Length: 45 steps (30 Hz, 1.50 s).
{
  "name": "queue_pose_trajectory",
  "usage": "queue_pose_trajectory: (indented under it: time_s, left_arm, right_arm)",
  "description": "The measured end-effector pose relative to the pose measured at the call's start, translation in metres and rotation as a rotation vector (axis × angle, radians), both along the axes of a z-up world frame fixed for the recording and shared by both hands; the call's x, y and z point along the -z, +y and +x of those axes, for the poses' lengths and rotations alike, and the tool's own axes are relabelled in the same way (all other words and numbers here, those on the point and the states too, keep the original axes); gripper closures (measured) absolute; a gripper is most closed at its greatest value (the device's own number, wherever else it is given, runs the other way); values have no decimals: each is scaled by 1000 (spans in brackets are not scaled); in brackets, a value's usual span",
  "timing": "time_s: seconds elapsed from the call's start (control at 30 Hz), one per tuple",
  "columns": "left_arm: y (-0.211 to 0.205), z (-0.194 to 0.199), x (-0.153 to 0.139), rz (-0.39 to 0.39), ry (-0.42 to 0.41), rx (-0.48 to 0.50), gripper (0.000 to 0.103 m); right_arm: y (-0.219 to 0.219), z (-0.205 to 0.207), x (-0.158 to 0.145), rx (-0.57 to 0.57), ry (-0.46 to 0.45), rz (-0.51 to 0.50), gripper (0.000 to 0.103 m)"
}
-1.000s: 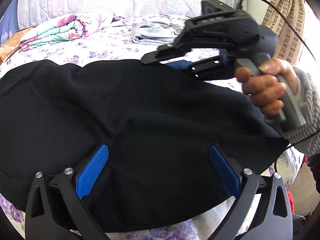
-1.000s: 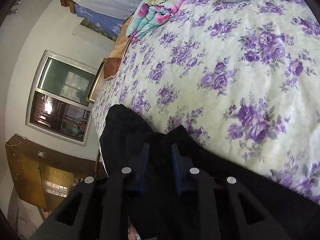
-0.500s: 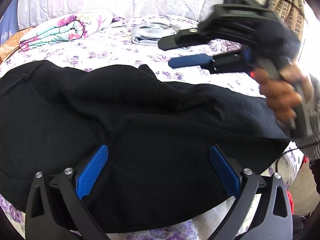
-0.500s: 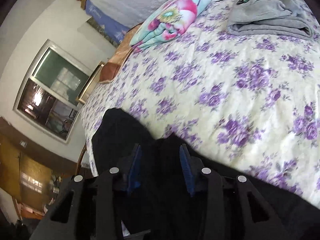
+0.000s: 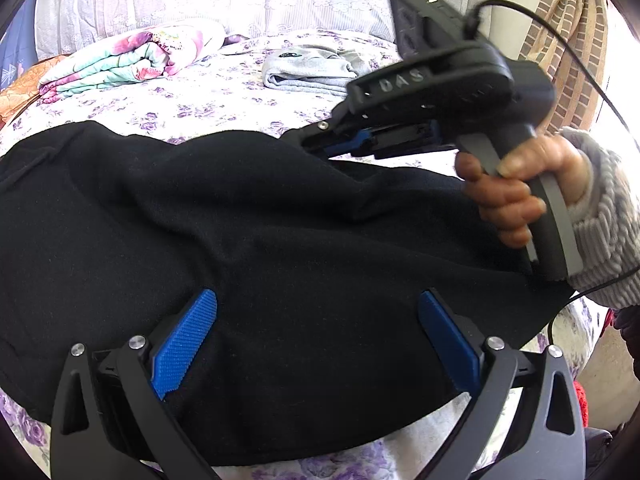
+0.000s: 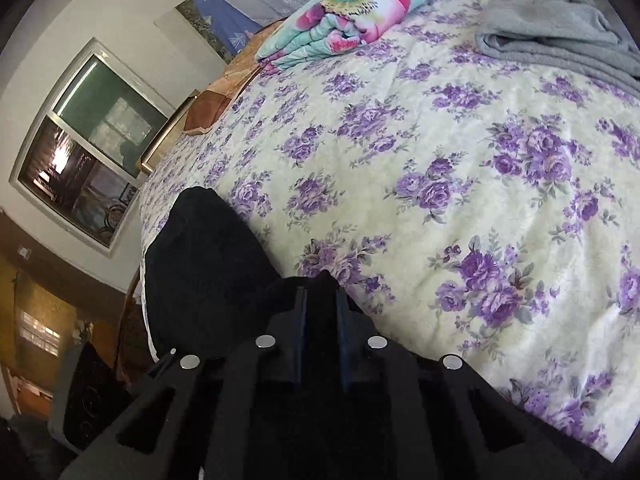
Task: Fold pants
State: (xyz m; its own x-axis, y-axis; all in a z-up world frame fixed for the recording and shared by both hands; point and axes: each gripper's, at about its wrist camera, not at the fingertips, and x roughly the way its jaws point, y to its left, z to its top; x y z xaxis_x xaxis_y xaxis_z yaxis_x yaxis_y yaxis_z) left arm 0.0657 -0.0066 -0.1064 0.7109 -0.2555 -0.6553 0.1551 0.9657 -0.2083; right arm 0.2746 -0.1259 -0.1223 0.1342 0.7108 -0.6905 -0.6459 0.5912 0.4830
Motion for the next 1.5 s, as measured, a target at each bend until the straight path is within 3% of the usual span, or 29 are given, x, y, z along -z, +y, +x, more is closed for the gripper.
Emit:
queue_pose_trajectory:
  time_s: [0.13,0.23,0.37,0.5,0.6,0.7,0.83,0.9,1.03,1.13,1.2,1.33,1.37,1.43,1.47,1.5]
  left_arm:
    - [0,0,0,1,0,0,5]
    - [-1,1,-2,2,3,3,5]
    - [-2,3,-3,7,10,0,5]
    - [-1,5,-4,6,10,0,5]
    - [0,6,-3,4,7,0,5]
    - [-1,7,-3,3,5,-3,5]
    - [-3,5,-2,10,7,-6,5]
    - [-3,6,-3,12,12,-8,5]
    - [12,10,-13,-60,49,-21,5]
    - [49,5,-35,-168,32,-106,5]
    - [80,4,-49,-194,-1,-205,5]
    - [129,25,-45,-137,77,-363,5]
    - [141,31,-38,-130,102,-386,6]
    - [153,34,-32,-132,107,-381,13]
    - [156,33,-34,-102,107,-403,30]
    - [158,31,-35,-77,113,-434,40]
  right_arm:
    - [-13,5,-27,91,-125,15,95]
    - [-13,44,-24,164,-40,31,95]
    - [7,70,20,257,-29,-109,101]
    - [-23,83,16,354,51,27,96]
    - [-41,66,-9,322,31,66,96]
    - [-38,32,-26,215,-23,49,96]
    - [-1,-1,-9,73,-55,-95,96]
    - [8,7,10,114,-96,-187,101]
    - [-14,37,16,248,-20,-83,103]
    - [-30,27,-4,316,-118,-81,98]
    - [-33,18,-10,275,-107,-55,98]
    - [-16,2,4,182,-116,-140,94]
    - [-15,5,14,184,-110,-158,99]
    - [-27,18,22,212,-62,-83,103]
    - [-38,23,22,249,-21,-40,103]
    - [-47,25,20,300,-24,-33,103]
